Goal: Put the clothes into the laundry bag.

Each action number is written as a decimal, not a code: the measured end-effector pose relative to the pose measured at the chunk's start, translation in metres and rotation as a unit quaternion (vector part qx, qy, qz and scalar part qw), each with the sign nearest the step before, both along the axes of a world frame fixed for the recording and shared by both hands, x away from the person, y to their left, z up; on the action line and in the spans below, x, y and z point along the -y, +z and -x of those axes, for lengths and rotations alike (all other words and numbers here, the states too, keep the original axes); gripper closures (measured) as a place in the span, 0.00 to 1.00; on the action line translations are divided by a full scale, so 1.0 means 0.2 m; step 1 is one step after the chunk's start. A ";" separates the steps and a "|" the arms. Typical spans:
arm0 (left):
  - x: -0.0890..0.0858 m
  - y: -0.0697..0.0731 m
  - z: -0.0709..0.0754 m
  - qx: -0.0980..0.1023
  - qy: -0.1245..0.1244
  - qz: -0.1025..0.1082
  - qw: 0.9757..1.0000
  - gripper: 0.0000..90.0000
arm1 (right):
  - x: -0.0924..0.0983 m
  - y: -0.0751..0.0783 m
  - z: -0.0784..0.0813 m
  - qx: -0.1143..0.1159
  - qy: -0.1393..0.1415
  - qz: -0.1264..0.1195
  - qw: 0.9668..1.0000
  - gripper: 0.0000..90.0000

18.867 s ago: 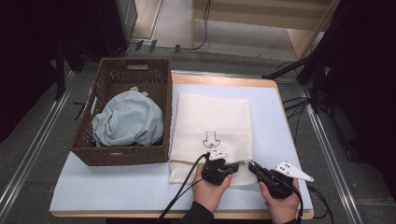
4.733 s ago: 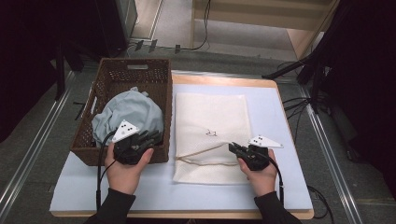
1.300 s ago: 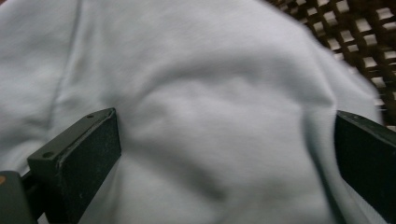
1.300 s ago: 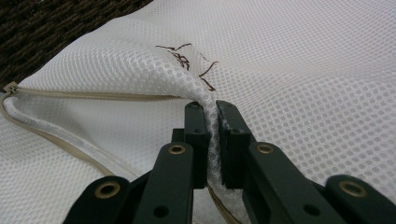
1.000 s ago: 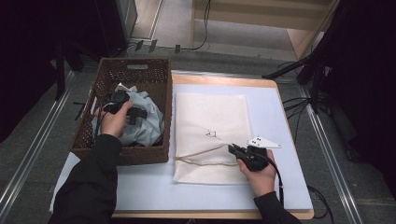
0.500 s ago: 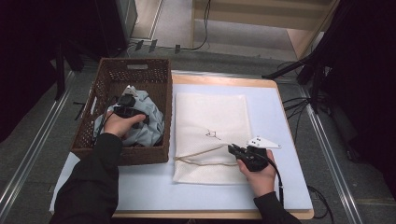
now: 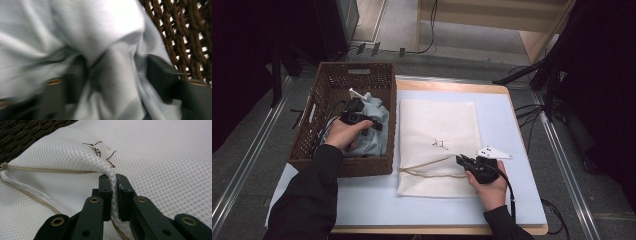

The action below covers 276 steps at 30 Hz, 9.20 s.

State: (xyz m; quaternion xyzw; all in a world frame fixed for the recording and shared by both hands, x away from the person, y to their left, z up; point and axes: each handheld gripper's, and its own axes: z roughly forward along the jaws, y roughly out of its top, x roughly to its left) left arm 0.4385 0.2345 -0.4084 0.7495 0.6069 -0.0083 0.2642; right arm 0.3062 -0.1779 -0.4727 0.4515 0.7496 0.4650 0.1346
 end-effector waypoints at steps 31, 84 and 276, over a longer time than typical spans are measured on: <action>0.10 -0.10 0.00 -0.047 -0.044 -0.180 0.982 0.17 | 0.00 -0.01 0.00 -0.001 0.001 0.002 1.000 0.94; 0.13 -0.06 0.03 -0.004 -0.093 -0.152 0.984 0.75 | 0.00 -0.01 0.00 -0.004 0.002 0.003 1.000 0.95; 1.04 -0.22 0.93 0.202 -0.244 0.132 0.939 0.91 | 0.03 0.07 0.01 0.029 0.010 -0.026 0.999 0.96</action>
